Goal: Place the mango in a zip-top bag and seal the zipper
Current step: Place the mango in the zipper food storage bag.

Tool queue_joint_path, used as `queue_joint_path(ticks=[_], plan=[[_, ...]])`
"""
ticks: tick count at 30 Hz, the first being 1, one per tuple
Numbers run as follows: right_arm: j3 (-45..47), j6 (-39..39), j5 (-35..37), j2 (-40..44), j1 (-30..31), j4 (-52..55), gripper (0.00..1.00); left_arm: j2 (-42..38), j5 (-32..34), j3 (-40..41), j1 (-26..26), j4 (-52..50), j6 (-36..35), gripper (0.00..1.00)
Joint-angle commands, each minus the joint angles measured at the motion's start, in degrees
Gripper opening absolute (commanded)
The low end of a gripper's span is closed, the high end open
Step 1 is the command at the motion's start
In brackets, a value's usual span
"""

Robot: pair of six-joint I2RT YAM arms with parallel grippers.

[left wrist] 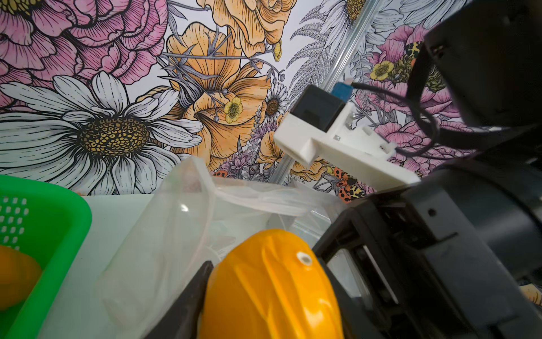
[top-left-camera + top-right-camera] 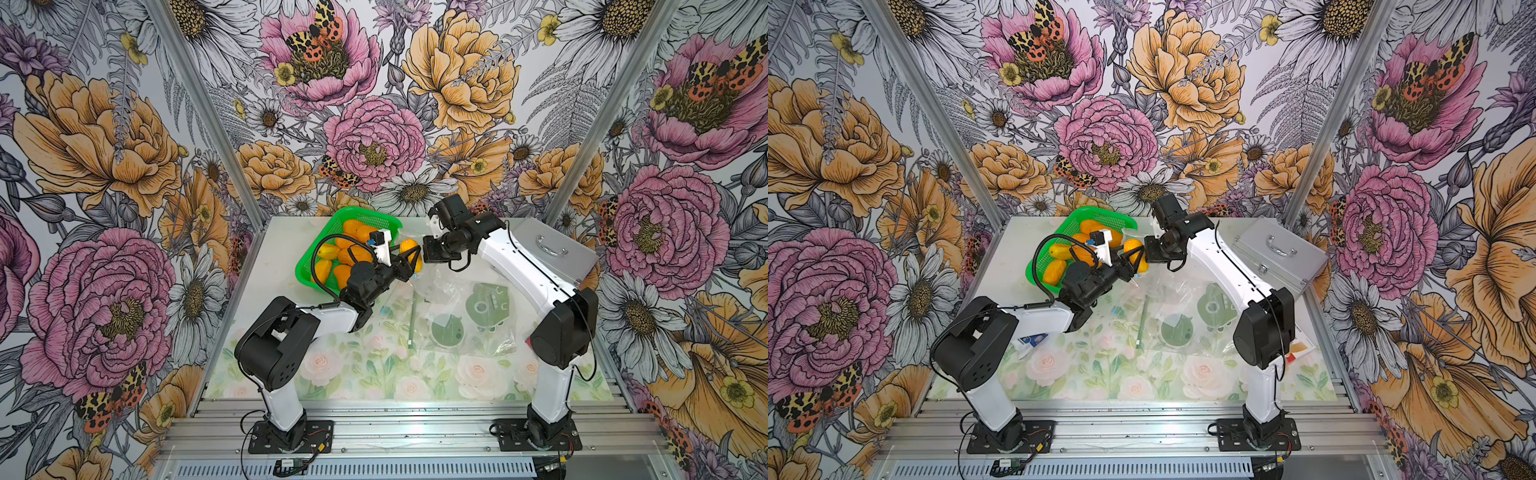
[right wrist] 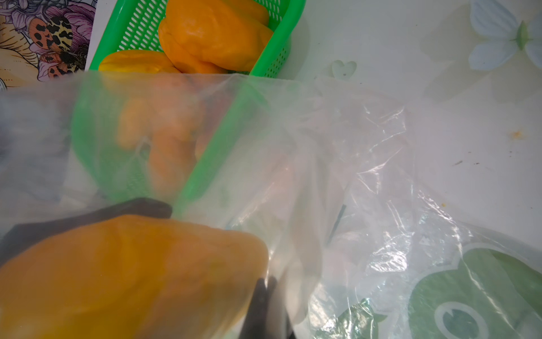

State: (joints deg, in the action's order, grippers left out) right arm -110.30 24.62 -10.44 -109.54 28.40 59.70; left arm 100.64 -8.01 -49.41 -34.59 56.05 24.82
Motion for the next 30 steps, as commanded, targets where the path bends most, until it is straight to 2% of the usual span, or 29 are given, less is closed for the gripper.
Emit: queue_joint_path(ticks=[1, 3, 5, 12, 19, 25, 30], plan=[[1.0, 1.1, 2.4, 3.1, -0.5, -1.3, 0.00, -0.1, 0.7, -0.6, -0.6, -2.5, -2.1, 0.71], [1.3, 1.4, 2.7, 3.2, -0.5, -1.8, 0.00, -0.8, 1.0, -0.3, -0.8, -3.1, -2.4, 0.86], [1.3, 1.7, 2.6, 2.9, -0.6, -2.1, 0.00, -1.7, 1.0, -0.1, -0.8, -3.9, -2.7, 0.98], [2.2, 2.3, 3.9, 2.7, -0.8, -2.9, 0.00, -6.9, 2.5, -0.9, -0.8, -9.9, -3.8, 0.99], [3.3, 2.7, 4.3, 2.9, -1.1, -3.8, 0.00, -15.4, 6.8, -1.0, -0.9, -19.7, -4.3, 0.99], [3.8, 2.8, 4.5, 3.1, -1.1, -4.4, 0.00, -23.0, 14.3, -1.8, -0.2, -33.5, -4.5, 0.99], [4.8, 2.9, 4.7, 3.5, -1.1, -4.8, 0.00, -26.5, 17.2, -4.1, 3.7, -45.7, -1.1, 0.99]])
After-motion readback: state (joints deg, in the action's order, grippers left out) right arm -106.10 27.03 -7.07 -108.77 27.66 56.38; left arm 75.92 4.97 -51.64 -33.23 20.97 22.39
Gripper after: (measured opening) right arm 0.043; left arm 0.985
